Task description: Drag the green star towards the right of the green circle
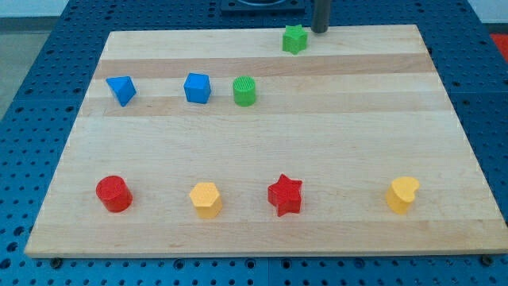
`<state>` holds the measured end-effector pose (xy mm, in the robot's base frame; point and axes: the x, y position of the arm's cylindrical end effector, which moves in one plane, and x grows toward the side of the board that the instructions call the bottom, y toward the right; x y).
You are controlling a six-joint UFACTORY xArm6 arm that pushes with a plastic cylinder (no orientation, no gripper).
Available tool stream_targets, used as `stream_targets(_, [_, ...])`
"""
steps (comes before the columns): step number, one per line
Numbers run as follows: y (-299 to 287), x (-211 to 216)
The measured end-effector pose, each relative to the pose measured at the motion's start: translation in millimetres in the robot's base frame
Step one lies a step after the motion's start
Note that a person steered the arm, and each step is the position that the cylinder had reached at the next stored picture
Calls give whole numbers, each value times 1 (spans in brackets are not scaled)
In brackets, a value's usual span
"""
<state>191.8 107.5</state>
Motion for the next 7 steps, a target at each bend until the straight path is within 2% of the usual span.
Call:
stream_targets(2, [-2,1])
stream_targets(6, [-67,2])
stream_targets(7, [-67,23])
